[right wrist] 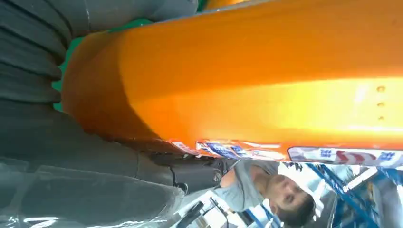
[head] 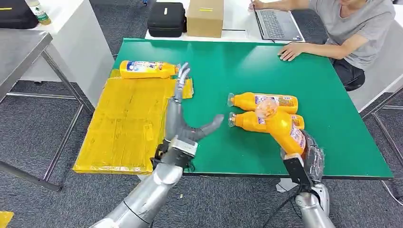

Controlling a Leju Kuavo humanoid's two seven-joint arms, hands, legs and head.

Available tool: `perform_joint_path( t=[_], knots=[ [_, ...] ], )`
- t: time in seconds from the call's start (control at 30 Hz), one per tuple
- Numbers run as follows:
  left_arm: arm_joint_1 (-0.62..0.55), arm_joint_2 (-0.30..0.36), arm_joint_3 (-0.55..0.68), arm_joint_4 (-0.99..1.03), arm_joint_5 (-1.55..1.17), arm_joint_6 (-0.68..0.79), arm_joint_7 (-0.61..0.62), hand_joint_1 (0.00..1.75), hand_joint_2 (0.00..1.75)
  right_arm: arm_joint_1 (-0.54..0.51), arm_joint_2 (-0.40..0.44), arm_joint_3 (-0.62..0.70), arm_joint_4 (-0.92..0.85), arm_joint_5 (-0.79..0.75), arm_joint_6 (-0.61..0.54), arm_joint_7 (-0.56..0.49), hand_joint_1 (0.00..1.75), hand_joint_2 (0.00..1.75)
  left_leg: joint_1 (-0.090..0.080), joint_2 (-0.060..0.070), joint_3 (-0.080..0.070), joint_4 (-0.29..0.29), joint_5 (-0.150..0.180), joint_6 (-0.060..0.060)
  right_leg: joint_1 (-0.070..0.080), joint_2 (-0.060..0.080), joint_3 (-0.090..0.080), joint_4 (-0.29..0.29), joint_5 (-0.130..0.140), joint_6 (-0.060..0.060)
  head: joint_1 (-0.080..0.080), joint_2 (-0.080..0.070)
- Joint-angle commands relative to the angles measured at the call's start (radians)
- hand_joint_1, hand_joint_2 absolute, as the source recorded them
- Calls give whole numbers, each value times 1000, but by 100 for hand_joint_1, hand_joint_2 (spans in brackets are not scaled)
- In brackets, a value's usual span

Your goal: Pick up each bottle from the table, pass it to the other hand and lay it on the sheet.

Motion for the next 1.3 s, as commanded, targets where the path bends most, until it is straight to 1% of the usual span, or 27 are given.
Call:
perform_joint_path(
  t=[0.03, 0.1, 0.17, 0.27, 0.3, 0.33, 0.37, 0.47, 0.5, 0.53, 0.57, 0.63, 0.67, 0.73, 0.77, 0.83, 0.87, 0.93, 0.97, 1.0, 1.1, 1.13, 1.17, 1.2, 1.23, 1.27, 1.3],
  knots=[
    [-22, -1, 13, 135, 208, -12, 3, 0, 175, -14, 64, 144, -122, -66, -107, 1, 175, 175, 0, 4, 5, 0, -2, -3, 0, 4, 4, 0, -1, -2, 0, 0],
    [-17, -1, -32, 178, 250, -49, 3, 0, 175, -43, 84, 176, -95, -72, -119, 1, 175, 175, 0, 5, 6, -1, -2, -3, 0, 5, 4, -1, -1, -2, 0, 0],
    [-30, -1, -77, 256, 377, -131, 3, 0, 175, -60, 117, 134, -89, -34, -121, 1, 175, 175, 0, 5, 6, -1, -2, -3, 0, 5, 4, -1, -1, -2, 0, 0],
    [-49, -1, -161, 289, 468, -110, 3, 0, 175, -68, 165, 75, -118, -13, -121, 1, 175, 175, 0, 4, 7, -2, -2, -3, 0, 4, 5, -1, -1, -2, 0, 0],
    [-49, -1, -161, 289, 468, -110, 3, 0, 175, -68, 165, 75, -118, -13, -121, 1, 175, 175, 0, 3, 4, -1, -2, -2, 0, 3, 2, 0, -1, -2, 0, 0],
    [-50, -1, -176, 295, 485, -121, 3, 0, 175, -69, 183, 43, -132, 13, -121, 1, 175, 175, 0, 3, 5, -1, -2, -3, 0, 3, 3, 0, -1, -2, 0, 0],
    [-52, -1, -186, 297, 480, -114, 3, 0, 175, -74, 193, 45, -131, 10, -121, 1, 175, 175, 0, 1, 2, -1, -1, -1, 0, 1, 1, 0, -1, -1, 0, 0],
    [-53, -1, -199, 308, 488, -115, 3, 0, 175, -89, 200, 62, -112, 4, -121, 1, 175, 175, 0, 2, 4, 0, -2, -2, 0, 2, 2, 0, -1, -2, 0, 0],
    [-63, -1, -236, 344, 525, -147, 3, 0, 175, -105, 208, 78, -88, -1, -121, 1, 175, 175, 0, 3, 3, -1, -1, -2, 0, 3, 1, 0, -1, -1, 0, 0],
    [-63, -1, -236, 344, 525, -147, 3, 0, 175, -105, 208, 78, -88, -1, -121, 1, 175, 175, 0, 3, 4, 0, -2, -2, 0, 3, 2, 0, -1, -2, 0, 0],
    [-64, -1, -279, 354, 542, -161, 3, 0, 175, -121, 219, 81, -68, 8, -121, 1, 175, 175, 0, 2, 2, -1, -1, -1, 0, 2, 1, 0, 0, -1, 0, 0],
    [-60, -1, -291, 347, 540, -153, 3, 0, 175, -131, 226, 84, -53, 7, -121, 1, 175, 175, 0, 2, 5, -1, -2, -3, 0, 2, 4, 0, -1, -2, 0, 0],
    [-62, -1, -320, 341, 522, -128, 3, 0, 175, -146, 231, 89, -31, 12, -121, 1, 175, 175, 0, 2, 2, 0, -1, -2, 0, 2, 1, 0, 0, -1, 0, 0],
    [-68, -1, -331, 350, 531, -132, 3, 0, 175, -163, 249, 95, 2, 17, -121, 1, 175, 175, 0, 3, 3, 0, -1, -2, 0, 3, 1, 0, 0, -2, 0, 0],
    [-76, -1, -343, 358, 539, -130, 3, 0, 175, -175, 242, 120, 22, -17, -121, 1, 175, 175, 0, 3, 4, -1, -1, -2, 0, 3, 2, 0, -1, -2, 0, 0],
    [-81, -1, -344, 361, 547, -124, 3, 0, 175, -185, 251, 124, 42, -7, -121, 1, 175, 175, 1, 2, 2, -1, -1, -1, 1, 2, 1, -1, 0, -1, 0, 0],
    [-83, -1, -347, 360, 548, -116, 3, 0, 175, -194, 255, 139, 68, -13, -121, 1, 175, 175, 0, 3, 4, -1, -2, -2, 0, 3, 2, 0, -1, -2, 0, 0],
    [-83, -1, -347, 360, 548, -116, 3, 0, 175, -194, 255, 139, 68, -13, -121, 1, 175, 175, 0, 4, 4, -1, -2, -2, 0, 4, 3, 0, -1, -2, 0, 0],
    [-83, -1, -347, 360, 548, -116, 3, 0, 175, -194, 255, 139, 68, -13, -121, 1, 175, 175, 1, 2, 2, -1, -1, -2, 1, 2, 1, -1, 0, -1, 0, 0],
    [-83, -1, -347, 360, 548, -116, 3, 0, 175, -194, 255, 139, 68, -13, -121, 1, 175, 175, 1, 2, 4, -1, -2, -2, 1, 2, 3, -1, -1, -2, 0, 0],
    [-83, -1, -347, 360, 548, -116, 3, 0, 175, -194, 255, 139, 68, -13, -121, 1, 175, 175, 0, 1, 3, -1, -1, -2, 0, 1, 2, 0, -1, -1, 0, 0],
    [-87, -1, -348, 359, 556, -115, 3, 0, 175, -201, 256, 154, 87, -14, -121, 1, 175, 175, 0, 3, 5, -1, -2, -2, 0, 3, 4, 0, -2, -2, 0, 0],
    [-89, -1, -349, 355, 570, -116, 3, 0, 175, -202, 271, 116, 107, 105, -121, 1, 175, 175, 0, 2, 3, -1, -1, -2, 0, 2, 2, -1, -1, -1, 0, 0],
    [-91, -1, -352, 352, 576, -116, 3, 0, 175, -203, 276, 122, 119, 108, -121, 1, 175, 175, 0, 3, 5, -1, -2, -2, 0, 3, 3, 0, -1, -2, 0, 0],
    [-102, -1, -361, 354, 602, -118, 3, 0, 175, -219, 281, 183, 160, 51, -121, 1, 175, 175, 0, 2, 2, 0, -1, -2, 0, 2, 1, 0, 0, -1, 0, 0],
    [-107, -1, -367, 344, 584, -96, 3, 0, 175, -220, 291, 195, 169, 64, -121, 1, 175, 175, 0, 3, 4, -1, -2, -2, 0, 3, 3, 0, -1, -2, 0, 0],
    [-108, -1, -363, 339, 575, -83, 3, 0, 175, -222, 294, 223, 184, 57, -121, 1, 175, 175, 1, 3, 1, 0, -1, -2, 1, 3, 0, 0, 0, -1, 0, 0]
  ],
)
